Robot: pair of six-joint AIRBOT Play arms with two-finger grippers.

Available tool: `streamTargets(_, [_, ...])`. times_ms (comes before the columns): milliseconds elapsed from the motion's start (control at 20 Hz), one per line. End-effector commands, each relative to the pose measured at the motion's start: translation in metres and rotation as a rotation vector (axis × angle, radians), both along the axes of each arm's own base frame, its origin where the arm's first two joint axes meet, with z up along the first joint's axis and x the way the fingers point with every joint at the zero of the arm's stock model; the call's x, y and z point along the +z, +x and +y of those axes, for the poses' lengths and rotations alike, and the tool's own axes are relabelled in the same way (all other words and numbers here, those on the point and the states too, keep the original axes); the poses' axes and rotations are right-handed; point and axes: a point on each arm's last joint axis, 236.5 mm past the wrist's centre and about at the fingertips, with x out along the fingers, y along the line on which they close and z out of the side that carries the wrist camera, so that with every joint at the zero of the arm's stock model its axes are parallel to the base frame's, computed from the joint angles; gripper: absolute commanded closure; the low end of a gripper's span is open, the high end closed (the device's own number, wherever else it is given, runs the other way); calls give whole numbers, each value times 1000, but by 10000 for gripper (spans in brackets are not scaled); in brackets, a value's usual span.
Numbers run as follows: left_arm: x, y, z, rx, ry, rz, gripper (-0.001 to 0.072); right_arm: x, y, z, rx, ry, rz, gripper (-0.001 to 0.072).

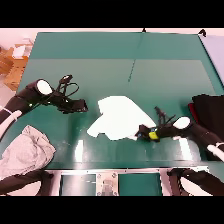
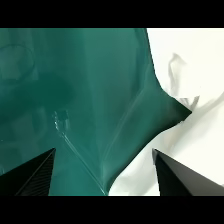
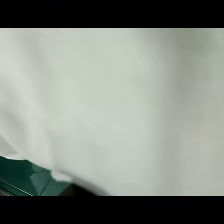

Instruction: Fold the shirts.

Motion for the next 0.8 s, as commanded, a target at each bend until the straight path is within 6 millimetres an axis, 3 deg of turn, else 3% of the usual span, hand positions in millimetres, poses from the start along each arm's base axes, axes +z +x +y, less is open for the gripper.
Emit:
streamTargets(0, [0,0,0,-10,1,-7,-1,23,22,-66,41,-120,-6,690])
streamTargets(150, [1,7,0,5,-2,-32,-1,50,61,-146,-90,-254,-85,690])
streamTargets(250, [7,21,-6,48,-39,-76,-1,55,70,-171,-171,-264,-95,690])
streamTargets(350, [13,34,-20,82,-119,-104,-1,50,70,-180,-198,-265,-78,689])
streamTargets(450, [7,34,-46,79,-222,-70,-1,44,69,-179,-193,-259,-61,689])
streamTargets(600, [-25,19,-93,27,-283,6,-1,42,69,-175,-181,-254,-53,690])
streamTargets(750, [-53,15,-115,22,-258,11,-1,42,69,-175,-171,-255,-59,690])
